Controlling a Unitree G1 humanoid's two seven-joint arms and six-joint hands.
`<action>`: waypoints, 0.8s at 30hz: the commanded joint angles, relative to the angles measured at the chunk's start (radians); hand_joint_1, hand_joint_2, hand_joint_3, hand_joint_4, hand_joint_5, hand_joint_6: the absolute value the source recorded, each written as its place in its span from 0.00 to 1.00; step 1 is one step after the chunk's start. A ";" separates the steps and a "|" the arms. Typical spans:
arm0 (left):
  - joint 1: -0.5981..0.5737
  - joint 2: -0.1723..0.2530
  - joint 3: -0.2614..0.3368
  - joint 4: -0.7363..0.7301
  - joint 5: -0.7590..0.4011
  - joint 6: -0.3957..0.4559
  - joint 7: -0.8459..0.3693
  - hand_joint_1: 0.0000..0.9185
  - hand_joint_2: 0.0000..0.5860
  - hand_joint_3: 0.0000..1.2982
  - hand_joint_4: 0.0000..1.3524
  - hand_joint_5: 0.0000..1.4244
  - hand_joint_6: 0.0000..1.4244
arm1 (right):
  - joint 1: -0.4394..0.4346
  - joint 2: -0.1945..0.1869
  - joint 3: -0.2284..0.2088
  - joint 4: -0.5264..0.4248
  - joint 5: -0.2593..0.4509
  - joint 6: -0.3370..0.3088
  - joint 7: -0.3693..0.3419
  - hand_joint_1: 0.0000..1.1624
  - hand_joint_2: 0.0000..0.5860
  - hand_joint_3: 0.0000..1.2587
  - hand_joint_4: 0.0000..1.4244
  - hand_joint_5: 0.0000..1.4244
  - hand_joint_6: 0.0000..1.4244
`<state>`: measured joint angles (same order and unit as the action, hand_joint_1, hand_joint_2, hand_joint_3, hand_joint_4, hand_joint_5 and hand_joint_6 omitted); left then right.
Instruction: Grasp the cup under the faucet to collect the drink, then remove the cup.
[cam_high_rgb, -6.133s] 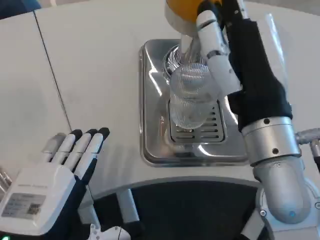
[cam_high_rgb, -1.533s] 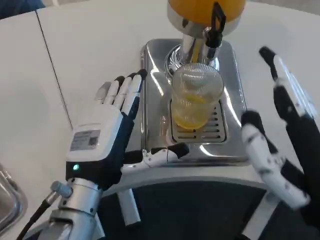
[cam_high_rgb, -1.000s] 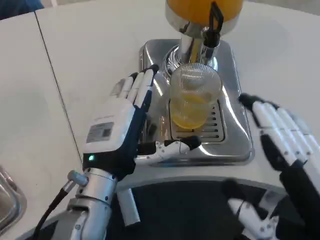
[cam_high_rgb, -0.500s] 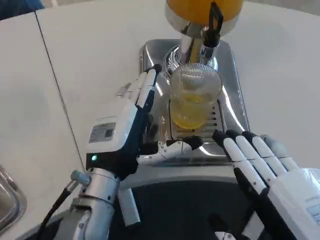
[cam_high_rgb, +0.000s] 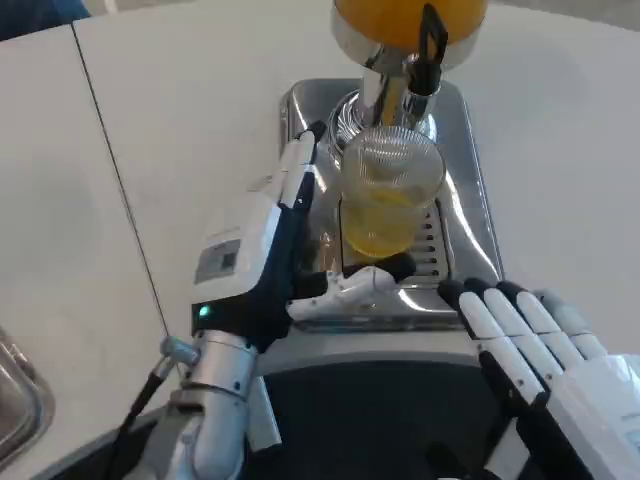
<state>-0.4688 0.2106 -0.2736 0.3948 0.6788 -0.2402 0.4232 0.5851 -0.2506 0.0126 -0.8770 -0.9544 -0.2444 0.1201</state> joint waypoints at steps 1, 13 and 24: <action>-0.044 -0.034 -0.017 0.053 0.002 -0.007 0.037 0.23 0.03 0.00 0.00 0.14 0.14 | 0.015 0.014 0.003 -0.025 0.007 0.009 0.031 0.34 0.76 0.00 0.00 0.00 0.00; -0.113 -0.067 -0.045 0.161 0.002 -0.023 0.084 0.33 0.06 0.00 0.00 0.20 0.19 | -0.033 0.055 0.020 -0.020 0.015 0.046 0.082 0.31 0.74 0.00 0.00 0.00 0.00; -0.170 -0.098 -0.068 0.244 -0.004 -0.036 0.116 0.36 0.07 0.01 0.04 0.23 0.22 | -0.036 0.064 0.017 -0.029 0.034 0.074 0.108 0.31 0.74 0.00 0.00 0.00 0.00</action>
<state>-0.6283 0.1313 -0.3245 0.6204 0.6709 -0.2593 0.5259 0.5412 -0.1877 0.0392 -0.8969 -0.9332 -0.1821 0.2193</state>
